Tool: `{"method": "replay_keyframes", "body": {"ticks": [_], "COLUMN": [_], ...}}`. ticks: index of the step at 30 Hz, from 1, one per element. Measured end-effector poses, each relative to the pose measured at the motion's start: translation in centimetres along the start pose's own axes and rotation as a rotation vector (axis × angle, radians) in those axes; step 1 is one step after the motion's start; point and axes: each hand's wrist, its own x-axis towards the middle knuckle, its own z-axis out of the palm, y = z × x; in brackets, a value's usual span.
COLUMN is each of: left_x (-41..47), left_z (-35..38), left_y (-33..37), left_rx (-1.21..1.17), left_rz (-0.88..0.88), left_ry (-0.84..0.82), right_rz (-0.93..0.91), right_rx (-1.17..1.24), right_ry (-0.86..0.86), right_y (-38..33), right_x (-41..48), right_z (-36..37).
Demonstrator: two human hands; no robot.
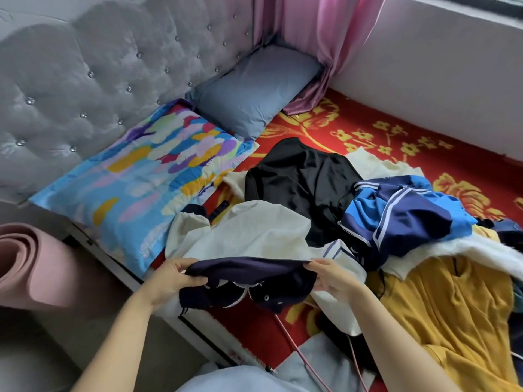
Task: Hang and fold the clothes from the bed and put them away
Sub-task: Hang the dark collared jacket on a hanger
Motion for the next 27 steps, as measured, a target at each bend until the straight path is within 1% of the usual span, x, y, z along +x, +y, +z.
{"method": "replay_keyframes", "body": {"ticks": [1, 4, 5, 7, 10, 12, 14, 17, 19, 21, 23, 25, 27], "left_x": [0.0, 0.5, 0.5, 0.3, -0.2, -0.3, -0.4, 0.2, 0.5, 0.5, 0.4, 0.2, 0.6], "left_z": [-0.5, -0.9, -0.6, 0.2, 0.5, 0.6, 1.1, 1.8, 1.8, 1.4, 0.8, 0.2, -0.1], "left_y": [0.0, -0.4, -0.5, -0.6, -0.9, -1.1, -1.5, -2.0, -1.7, -1.0, -0.7, -0.2, -0.3], "left_rx": [0.080, 0.502, 0.492, 0.254, -0.099, -0.318, -0.599, -0.879, -0.948, -0.971, -0.944, -0.907, -0.828], "left_rz": [-0.018, -0.089, -0.126, -0.194, -0.277, -0.328, -0.361, -0.370, -0.365, -0.313, -0.322, -0.311, -0.260], "left_ry": [0.034, 0.240, 0.295, 0.340, 0.311, 0.231, 0.151, 0.134, 0.118, 0.105, 0.107, 0.203, 0.325], "right_rz": [0.012, 0.035, 0.041, 0.046, 0.097, 0.155, 0.195, 0.251, 0.241, 0.168, 0.103, 0.079, 0.104], "right_rx": [-0.028, -0.015, 0.005, 0.039, 0.118, 0.177, 0.231, 0.385, 0.514, 0.513, 0.386, 0.201, 0.019], "right_ry": [-0.035, -0.070, -0.079, -0.097, -0.083, -0.034, 0.031, 0.146, 0.185, 0.140, 0.056, 0.021, 0.032], "right_y": [-0.6, -1.6, -1.8, -2.1, -2.1, -2.0, -2.0, -1.9, -2.0, -2.0, -2.1, -2.3, -2.2], "right_x": [-0.1, -0.1, -0.2, -0.2, -0.3, -0.6, -0.7, -0.5, -0.5, -0.8, -1.2, -1.6, -1.9], "right_z": [-0.3, -0.6, -0.5, -0.5, -1.3, -1.7, -1.6, -1.1, -1.0, -1.0, -1.0, -1.0, -1.2]}}
